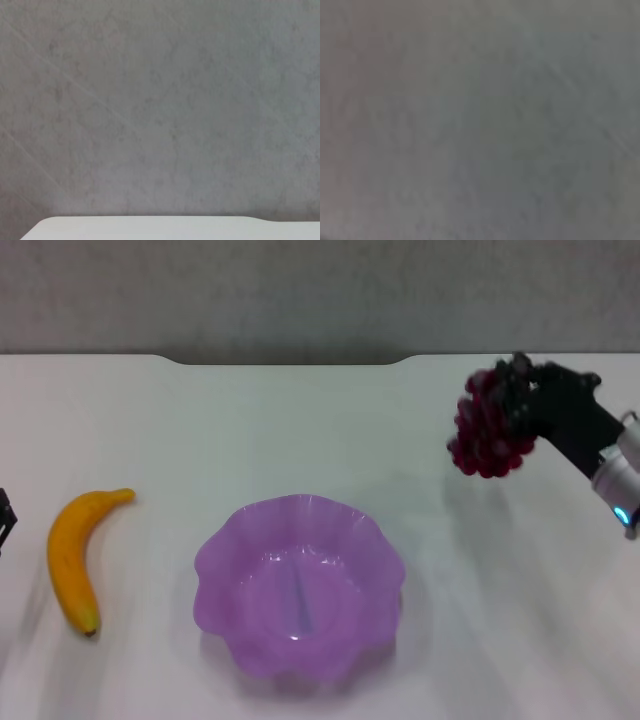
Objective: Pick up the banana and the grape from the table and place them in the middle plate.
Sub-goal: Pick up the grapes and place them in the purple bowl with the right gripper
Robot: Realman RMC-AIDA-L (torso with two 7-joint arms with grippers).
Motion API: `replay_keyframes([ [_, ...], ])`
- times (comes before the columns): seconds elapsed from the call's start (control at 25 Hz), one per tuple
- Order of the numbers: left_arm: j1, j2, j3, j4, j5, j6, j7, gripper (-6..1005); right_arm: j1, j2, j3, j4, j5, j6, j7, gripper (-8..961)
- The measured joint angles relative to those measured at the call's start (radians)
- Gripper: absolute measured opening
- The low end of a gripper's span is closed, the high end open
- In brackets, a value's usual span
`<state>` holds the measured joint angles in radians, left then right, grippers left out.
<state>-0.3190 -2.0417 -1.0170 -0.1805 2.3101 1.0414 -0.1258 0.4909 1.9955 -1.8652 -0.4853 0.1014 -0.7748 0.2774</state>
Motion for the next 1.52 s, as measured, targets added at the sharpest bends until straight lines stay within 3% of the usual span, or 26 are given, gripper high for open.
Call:
replay_keyframes([
  [0.36, -0.006, 0.001, -0.006, 0.001, -0.007, -0.048, 0.0, 868, -0.01, 0.005, 0.027, -0.179, -0.208, 0.007, 0.018, 168],
  [0.68, -0.011, -0.001, -0.001, -0.001, -0.007, -0.053, 0.0, 868, 0.021, 0.011, -0.077, -0.225, -0.384, 0.004, 0.179, 164],
  [1.24, -0.016, -0.002, 0.0, -0.001, -0.005, -0.053, 0.0, 867, 0.09, 0.013, -0.22, -0.035, -0.43, 0.015, 0.334, 158],
  [1.52, -0.018, -0.002, 0.0, -0.006, -0.001, -0.052, 0.0, 867, 0.101, 0.018, -0.241, -0.047, -0.429, 0.098, 0.339, 157],
])
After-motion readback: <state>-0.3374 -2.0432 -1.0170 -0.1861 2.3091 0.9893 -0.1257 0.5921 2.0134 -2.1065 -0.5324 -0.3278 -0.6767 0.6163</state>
